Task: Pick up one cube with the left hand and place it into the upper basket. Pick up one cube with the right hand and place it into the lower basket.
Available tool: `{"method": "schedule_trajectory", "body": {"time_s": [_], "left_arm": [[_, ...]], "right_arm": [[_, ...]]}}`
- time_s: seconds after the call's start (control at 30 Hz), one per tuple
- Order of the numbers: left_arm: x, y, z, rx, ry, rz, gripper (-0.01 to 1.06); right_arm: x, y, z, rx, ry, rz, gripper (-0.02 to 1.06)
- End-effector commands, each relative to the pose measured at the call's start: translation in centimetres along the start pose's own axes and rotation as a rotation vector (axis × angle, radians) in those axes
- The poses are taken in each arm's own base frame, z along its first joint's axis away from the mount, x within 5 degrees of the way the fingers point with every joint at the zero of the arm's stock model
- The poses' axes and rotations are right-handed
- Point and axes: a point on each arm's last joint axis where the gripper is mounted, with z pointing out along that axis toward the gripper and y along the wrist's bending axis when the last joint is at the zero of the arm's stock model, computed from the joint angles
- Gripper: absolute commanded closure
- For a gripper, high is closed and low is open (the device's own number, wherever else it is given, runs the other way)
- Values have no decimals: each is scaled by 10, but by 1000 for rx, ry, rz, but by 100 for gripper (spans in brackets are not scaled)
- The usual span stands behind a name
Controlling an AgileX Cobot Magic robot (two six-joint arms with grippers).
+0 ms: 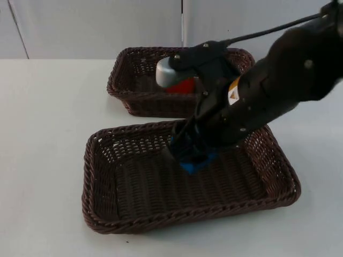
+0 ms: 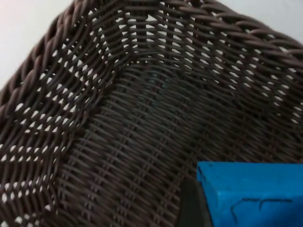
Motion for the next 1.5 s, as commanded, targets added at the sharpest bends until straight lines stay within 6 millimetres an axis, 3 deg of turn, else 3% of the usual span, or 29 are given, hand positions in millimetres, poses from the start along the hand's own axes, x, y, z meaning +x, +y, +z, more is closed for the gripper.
{"method": "schedule_trajectory", "body": {"time_s": [0.0, 0.13, 0.67, 0.8, 0.9, 0.93, 1.1, 1.33, 1.47], "left_arm": [[1, -1, -1, 4, -3, -3, 31], [1, -1, -1, 4, -3, -3, 31], [1, -1, -1, 4, -3, -3, 31], [1, -1, -1, 4, -3, -3, 31], [1, -1, -1, 4, -3, -3, 31], [1, -1, -1, 4, -3, -3, 31], [1, -1, -1, 4, -3, -3, 31], [1, -1, -1, 2, -3, 0, 31], [1, 0, -1, -1, -2, 3, 31]], "right_arm": [[-2, 1, 8, -1, 11, 7, 105], [4, 1, 25, -1, 46, 7, 105], [21, 0, 48, 1, 97, 0, 102], [21, 1, 48, 0, 95, 7, 88], [20, 1, 48, 0, 93, 7, 66], [20, 1, 48, 0, 93, 7, 66], [20, 1, 48, 0, 95, 7, 35], [19, 1, 46, 0, 94, 7, 30], [4, 1, 22, 1, 60, 0, 30]]}}
